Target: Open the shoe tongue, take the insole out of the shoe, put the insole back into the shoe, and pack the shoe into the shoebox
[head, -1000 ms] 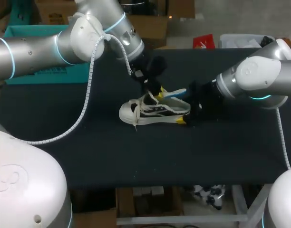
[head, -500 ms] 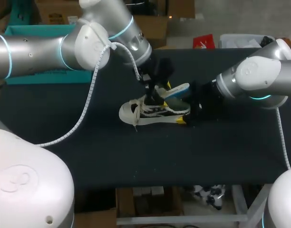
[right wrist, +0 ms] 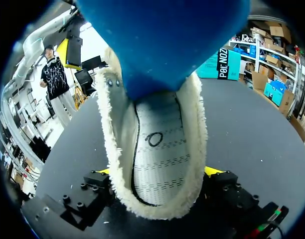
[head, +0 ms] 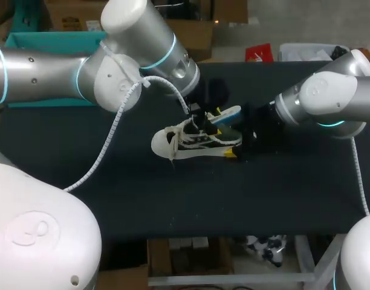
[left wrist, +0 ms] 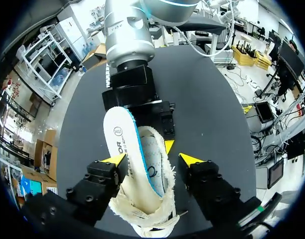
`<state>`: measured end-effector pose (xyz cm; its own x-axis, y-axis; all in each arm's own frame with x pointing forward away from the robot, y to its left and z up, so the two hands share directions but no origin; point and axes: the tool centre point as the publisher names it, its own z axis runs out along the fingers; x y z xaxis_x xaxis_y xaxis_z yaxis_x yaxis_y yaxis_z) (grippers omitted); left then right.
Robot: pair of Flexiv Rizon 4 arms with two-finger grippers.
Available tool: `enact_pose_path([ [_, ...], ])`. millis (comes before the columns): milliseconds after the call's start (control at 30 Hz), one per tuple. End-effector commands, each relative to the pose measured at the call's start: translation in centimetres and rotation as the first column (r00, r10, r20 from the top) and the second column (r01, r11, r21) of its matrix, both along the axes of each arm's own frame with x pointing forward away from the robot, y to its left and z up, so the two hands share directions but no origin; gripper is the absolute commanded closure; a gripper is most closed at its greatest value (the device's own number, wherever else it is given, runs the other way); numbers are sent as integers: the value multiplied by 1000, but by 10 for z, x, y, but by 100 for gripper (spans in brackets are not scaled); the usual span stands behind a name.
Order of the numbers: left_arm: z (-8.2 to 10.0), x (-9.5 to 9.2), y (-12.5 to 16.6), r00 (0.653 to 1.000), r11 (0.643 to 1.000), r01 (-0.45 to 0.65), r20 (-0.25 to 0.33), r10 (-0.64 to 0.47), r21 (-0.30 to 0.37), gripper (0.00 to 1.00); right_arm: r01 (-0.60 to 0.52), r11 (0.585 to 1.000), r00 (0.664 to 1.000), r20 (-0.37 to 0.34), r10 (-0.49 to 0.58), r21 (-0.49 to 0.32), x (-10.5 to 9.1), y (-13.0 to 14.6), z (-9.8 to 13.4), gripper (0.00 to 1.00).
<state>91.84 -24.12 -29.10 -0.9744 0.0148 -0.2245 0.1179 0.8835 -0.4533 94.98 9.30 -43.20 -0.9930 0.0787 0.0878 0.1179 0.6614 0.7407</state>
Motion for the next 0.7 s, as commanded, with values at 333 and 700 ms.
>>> enact_pose_path([
  [333,-14,13,-10,978,984,-175,116,172,17,41,-1,1000,1000,0,1,2,0,3,-11,100],
  [700,-16,22,-10,964,972,-236,126,234,3,95,-1,1000,1000,0,1,2,0,3,-11,100],
])
